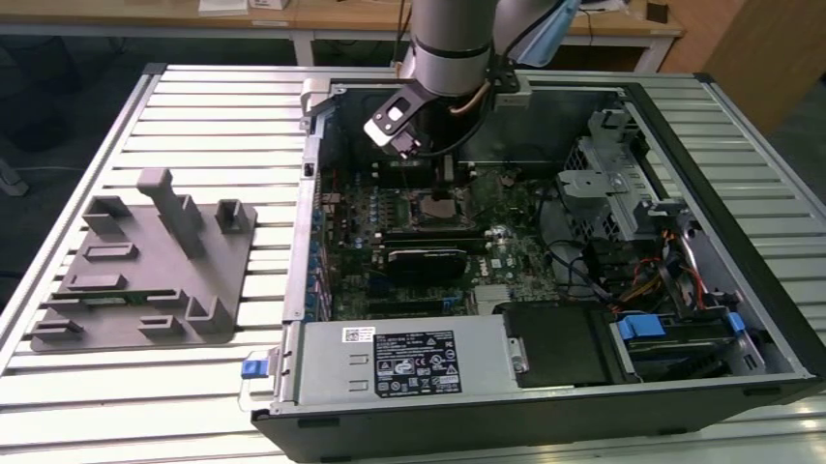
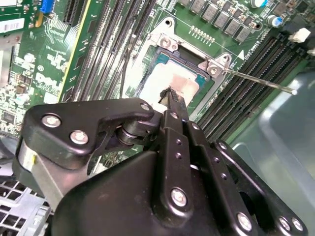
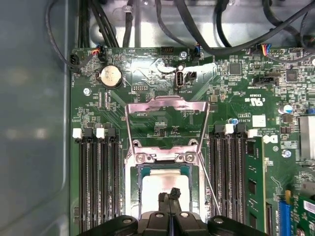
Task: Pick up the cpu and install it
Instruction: 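Place the cpu into insertion slot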
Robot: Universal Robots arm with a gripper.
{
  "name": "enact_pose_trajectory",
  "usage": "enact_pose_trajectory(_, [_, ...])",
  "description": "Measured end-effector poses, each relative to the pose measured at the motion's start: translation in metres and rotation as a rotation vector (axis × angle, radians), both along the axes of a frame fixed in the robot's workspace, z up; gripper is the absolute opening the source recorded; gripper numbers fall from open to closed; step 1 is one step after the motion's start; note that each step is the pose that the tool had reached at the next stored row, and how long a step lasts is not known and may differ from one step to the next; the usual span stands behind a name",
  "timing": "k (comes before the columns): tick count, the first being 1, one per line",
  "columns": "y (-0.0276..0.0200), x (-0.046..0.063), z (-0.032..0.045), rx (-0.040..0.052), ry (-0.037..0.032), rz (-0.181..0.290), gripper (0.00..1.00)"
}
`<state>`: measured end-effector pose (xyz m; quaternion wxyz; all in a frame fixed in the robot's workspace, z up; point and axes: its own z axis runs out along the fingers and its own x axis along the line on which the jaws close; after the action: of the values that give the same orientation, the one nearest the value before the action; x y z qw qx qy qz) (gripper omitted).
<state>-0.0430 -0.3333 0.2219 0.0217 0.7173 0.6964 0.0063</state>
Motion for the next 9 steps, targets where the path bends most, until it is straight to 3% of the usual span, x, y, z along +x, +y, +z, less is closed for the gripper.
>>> enact_pose_trajectory(9, [0.0, 0.0, 0.0174, 0.0001, -0.0004, 0.0, 0.11])
